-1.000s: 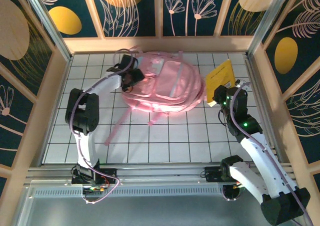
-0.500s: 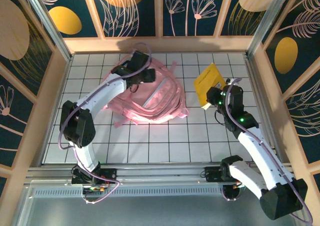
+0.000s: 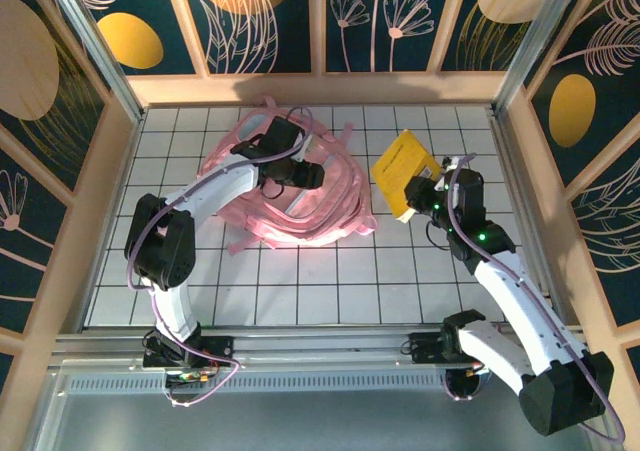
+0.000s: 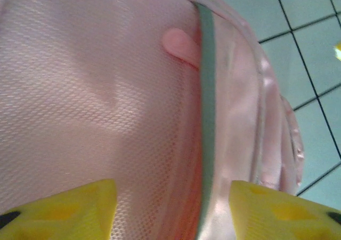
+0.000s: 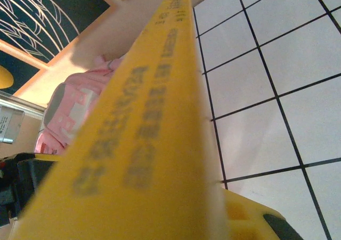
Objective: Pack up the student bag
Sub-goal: Open the student bag at the top-center of the table.
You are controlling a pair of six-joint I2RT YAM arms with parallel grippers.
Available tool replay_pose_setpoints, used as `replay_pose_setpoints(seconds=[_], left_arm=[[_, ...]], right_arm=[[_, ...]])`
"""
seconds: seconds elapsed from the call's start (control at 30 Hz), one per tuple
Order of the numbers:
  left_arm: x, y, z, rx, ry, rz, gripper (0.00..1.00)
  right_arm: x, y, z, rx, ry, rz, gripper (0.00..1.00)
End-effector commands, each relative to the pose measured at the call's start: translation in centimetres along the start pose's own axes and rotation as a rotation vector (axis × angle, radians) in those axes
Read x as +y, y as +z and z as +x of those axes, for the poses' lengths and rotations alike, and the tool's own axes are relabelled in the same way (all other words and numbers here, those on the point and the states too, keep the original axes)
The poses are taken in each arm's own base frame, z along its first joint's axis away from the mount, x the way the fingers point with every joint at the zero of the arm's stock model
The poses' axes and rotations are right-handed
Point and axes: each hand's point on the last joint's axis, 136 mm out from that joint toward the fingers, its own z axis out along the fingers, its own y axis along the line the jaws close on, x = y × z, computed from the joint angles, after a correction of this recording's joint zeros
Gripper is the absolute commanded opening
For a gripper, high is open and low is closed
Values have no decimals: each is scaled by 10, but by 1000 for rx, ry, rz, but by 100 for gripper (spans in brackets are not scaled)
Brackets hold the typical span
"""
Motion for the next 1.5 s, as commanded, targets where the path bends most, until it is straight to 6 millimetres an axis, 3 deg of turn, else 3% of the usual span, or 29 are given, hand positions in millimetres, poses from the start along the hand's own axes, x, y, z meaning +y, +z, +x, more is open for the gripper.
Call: replay_pose_setpoints(seconds=[0.0, 0.37, 0.43, 0.53, 0.67, 0.73, 0.8, 0.83, 0.93, 1.07, 1.17, 1.33, 1.47], left_arm=[[-16, 4, 3, 5, 18, 102, 52], [-29, 14, 14, 47, 14, 196, 12], [-28, 19, 17, 56, 17, 201, 17], [-23, 29, 22, 77, 8, 187, 36], [-10, 41, 25, 87, 20, 128, 38], [-4, 46, 23, 81, 14, 99, 29], [-6, 45, 17, 65, 11, 104, 10], [-9, 40, 10, 46, 14, 106, 0], [-15, 7, -17, -37, 48, 69, 0], [-16, -71, -68, -213, 50, 58, 0], [-5, -119, -87, -310, 18, 77, 0], [3, -160, -103, -389, 39, 107, 0], [-3, -185, -113, -436, 57, 227, 0]], right_arm=[[22, -3, -23, -76, -20, -87, 0], [20, 5, -14, -37, -9, -92, 0], [20, 6, -14, -33, -6, -95, 0], [22, 7, -12, -24, -5, -102, 0], [23, 7, -11, -16, -2, -107, 0], [24, 7, -10, -10, -2, -115, 0], [25, 7, -10, -5, -3, -121, 0], [26, 6, -10, -3, -5, -123, 0], [25, 2, -14, -12, -8, -103, 0], [21, -9, -23, -60, -12, -79, 0], [23, -16, -27, -79, -1, -91, 0], [31, -17, -21, -33, 38, -139, 0], [56, -17, -6, 73, 106, -306, 0]])
